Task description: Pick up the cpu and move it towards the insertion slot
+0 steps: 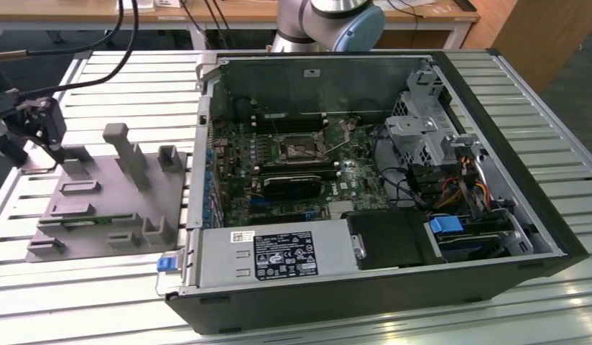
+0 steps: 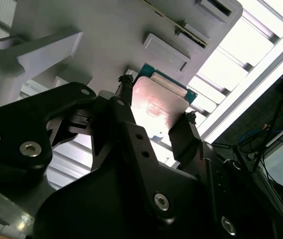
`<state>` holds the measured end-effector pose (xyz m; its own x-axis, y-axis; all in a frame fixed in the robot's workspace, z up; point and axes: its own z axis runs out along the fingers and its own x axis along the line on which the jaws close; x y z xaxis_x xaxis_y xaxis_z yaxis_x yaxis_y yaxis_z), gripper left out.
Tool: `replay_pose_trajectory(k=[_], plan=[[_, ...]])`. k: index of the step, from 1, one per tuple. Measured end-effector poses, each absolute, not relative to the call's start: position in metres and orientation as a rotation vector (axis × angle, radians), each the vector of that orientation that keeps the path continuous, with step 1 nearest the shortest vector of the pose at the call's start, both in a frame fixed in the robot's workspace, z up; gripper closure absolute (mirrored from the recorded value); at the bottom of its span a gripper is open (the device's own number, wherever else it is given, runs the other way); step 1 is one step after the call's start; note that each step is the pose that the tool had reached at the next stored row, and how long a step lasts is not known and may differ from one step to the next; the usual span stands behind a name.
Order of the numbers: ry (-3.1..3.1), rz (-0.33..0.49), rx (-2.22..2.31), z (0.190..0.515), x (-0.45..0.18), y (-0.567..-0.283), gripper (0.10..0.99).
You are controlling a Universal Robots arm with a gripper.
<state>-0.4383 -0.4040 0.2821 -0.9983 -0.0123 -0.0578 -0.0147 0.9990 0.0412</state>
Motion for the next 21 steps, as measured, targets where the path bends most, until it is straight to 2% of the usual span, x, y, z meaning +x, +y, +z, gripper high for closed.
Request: replay_pose_trajectory(k=[21], plan=[[3.057,0.063,-0.021,0.335,-0.438,-0.404,0.545]])
